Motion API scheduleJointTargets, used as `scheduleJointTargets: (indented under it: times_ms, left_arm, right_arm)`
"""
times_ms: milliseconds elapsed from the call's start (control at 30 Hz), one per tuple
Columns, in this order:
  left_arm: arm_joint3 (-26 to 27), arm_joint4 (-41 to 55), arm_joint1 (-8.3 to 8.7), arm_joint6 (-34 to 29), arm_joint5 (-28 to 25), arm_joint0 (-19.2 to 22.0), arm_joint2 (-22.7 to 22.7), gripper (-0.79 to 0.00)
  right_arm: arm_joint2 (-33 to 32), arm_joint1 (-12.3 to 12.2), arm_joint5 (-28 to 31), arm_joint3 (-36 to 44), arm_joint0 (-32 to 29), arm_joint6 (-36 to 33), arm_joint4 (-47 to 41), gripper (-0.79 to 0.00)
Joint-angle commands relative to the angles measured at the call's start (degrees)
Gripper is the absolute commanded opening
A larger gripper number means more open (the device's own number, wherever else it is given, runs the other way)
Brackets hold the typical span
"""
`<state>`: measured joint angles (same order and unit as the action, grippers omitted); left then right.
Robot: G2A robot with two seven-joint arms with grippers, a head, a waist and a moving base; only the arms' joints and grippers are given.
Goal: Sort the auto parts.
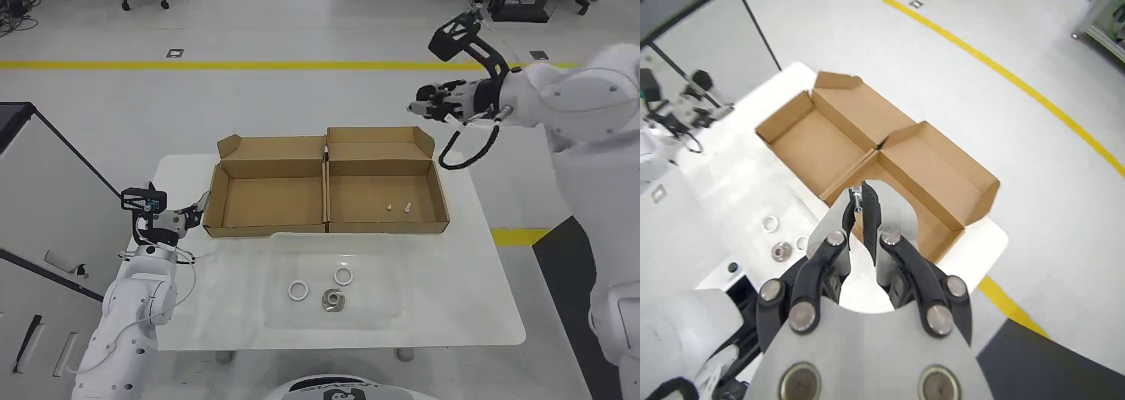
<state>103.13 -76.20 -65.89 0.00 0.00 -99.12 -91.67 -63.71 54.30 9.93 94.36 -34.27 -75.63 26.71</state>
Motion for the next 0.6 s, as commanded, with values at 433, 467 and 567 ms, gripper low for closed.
scheduleJointTargets:
  times_ms: [433, 467, 567]
  left_arm:
    - [0.0, 0.0, 0.00, 0.0, 0.0, 0.0, 0.0, 0.000]
    - [0.0, 0.0, 0.00, 0.0, 0.0, 0.0, 0.0, 0.000]
    - [0.0, 0.0, 0.00, 0.0, 0.0, 0.0, 0.0, 0.000]
  right_arm:
    - [25.6, 7.6, -3.7, -19.9, 6.8, 6.0, 11.1, -0.785]
    - [26.4, 8.0, -4.1, -20.9, 6.6, 6.6, 10.6, -0.785]
    - [28.8, 9.4, -5.2, -24.0, 6.3, 7.8, 10.4, -0.785]
